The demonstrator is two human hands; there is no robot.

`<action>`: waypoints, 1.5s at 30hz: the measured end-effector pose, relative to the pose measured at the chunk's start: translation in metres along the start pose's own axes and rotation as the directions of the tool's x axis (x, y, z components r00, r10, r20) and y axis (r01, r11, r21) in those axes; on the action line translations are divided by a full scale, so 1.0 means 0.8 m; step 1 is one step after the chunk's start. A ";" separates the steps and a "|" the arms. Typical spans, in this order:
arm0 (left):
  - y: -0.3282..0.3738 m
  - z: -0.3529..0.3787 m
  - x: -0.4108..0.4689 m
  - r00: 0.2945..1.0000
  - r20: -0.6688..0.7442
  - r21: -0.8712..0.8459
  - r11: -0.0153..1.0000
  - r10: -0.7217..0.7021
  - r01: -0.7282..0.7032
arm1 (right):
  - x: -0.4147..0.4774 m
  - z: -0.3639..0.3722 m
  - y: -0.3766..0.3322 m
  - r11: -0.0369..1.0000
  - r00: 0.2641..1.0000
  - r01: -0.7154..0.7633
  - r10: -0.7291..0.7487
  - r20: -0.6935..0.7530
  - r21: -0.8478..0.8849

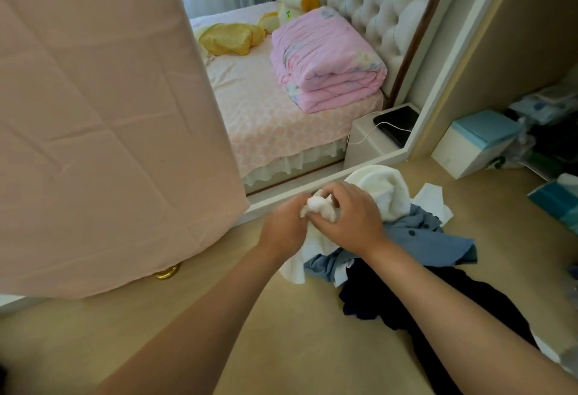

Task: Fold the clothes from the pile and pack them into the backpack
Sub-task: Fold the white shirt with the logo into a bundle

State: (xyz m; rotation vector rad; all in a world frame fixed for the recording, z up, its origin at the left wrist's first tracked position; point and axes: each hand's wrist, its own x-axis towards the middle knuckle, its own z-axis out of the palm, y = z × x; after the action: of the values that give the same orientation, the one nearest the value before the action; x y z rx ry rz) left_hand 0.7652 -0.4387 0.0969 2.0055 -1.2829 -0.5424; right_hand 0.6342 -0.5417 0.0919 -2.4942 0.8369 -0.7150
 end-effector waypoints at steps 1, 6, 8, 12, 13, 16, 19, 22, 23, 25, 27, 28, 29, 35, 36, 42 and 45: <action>-0.014 -0.010 -0.010 0.999 0.003 -0.008 0.999 -0.033 0.033 | -0.002 0.006 0.009 0.995 0.999 -0.007 0.012 0.045 -0.098; -0.060 -0.063 -0.076 1.000 -0.015 0.163 0.986 -0.013 0.015 | -0.011 0.034 -0.011 0.949 0.866 -0.223 0.298 0.402 -0.223; -0.077 -0.083 -0.106 0.986 -0.147 0.415 0.910 0.084 -0.015 | -0.020 0.043 -0.054 0.949 0.841 -0.312 0.301 0.450 -0.052; -0.130 -0.122 -0.169 0.995 -0.093 0.545 0.834 -0.042 0.086 | -0.049 0.074 -0.143 0.967 0.865 -0.242 0.176 0.470 0.083; -0.148 -0.129 -0.185 0.989 -0.024 0.496 0.857 -0.146 0.139 | -0.059 0.084 -0.164 0.970 0.860 -0.214 0.132 0.494 0.113; -0.174 -0.141 -0.230 0.926 0.188 0.267 0.924 -0.328 0.273 | -0.093 0.116 -0.219 0.957 0.786 -0.148 -0.038 0.618 0.248; -0.187 -0.132 -0.266 0.872 0.305 0.254 0.915 -0.383 0.313 | -0.128 0.144 -0.241 0.954 0.664 -0.105 -0.142 0.734 0.280; -0.200 -0.123 -0.289 0.839 0.300 0.402 0.858 -0.454 0.321 | -0.141 0.158 -0.216 0.983 0.652 0.183 -0.107 0.751 -0.018; -0.202 -0.121 -0.293 0.809 0.306 0.448 0.826 -0.502 0.343 | -0.140 0.160 -0.199 0.953 0.659 0.239 -0.016 0.752 -0.188; -0.202 -0.119 -0.300 0.736 0.348 0.492 0.782 -0.580 0.384 | -0.137 0.162 -0.163 0.841 0.672 0.255 0.201 0.712 -0.477; -0.200 -0.114 -0.302 0.748 0.360 0.467 0.802 -0.558 0.374 | -0.133 0.162 -0.142 0.785 0.662 0.224 0.312 0.681 -0.577; -0.197 -0.111 -0.301 0.780 0.352 0.426 0.831 -0.517 0.358 | -0.132 0.163 -0.139 0.800 0.671 0.197 0.311 0.673 -0.567; -0.192 -0.109 -0.298 0.825 0.331 0.358 0.870 -0.458 0.339 | -0.132 0.164 -0.142 0.832 0.693 0.166 0.284 0.663 -0.529; -0.148 -0.090 -0.256 0.966 0.088 0.059 0.969 -0.243 0.238 | -0.131 0.164 -0.210 0.989 0.880 0.104 -0.138 0.454 0.101; -0.151 -0.090 -0.253 0.967 0.047 0.068 0.967 -0.250 0.247 | -0.132 0.161 -0.217 0.977 0.880 0.082 -0.164 0.445 0.197; -0.177 -0.117 -0.264 0.912 -0.027 0.270 0.876 -0.409 0.401 | -0.145 0.153 -0.147 0.987 0.850 0.085 -0.002 0.527 -0.133; -0.189 -0.138 -0.277 0.822 -0.128 0.511 0.674 -0.554 0.534 | -0.147 0.141 -0.081 0.862 0.737 0.041 0.315 0.598 -0.504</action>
State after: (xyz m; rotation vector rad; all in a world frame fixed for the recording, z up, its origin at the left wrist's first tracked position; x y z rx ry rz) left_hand 0.8372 -0.1607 0.0570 2.9025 -0.8787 -0.5312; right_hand 0.6468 -0.3939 -0.0019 -2.7510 0.9813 0.5298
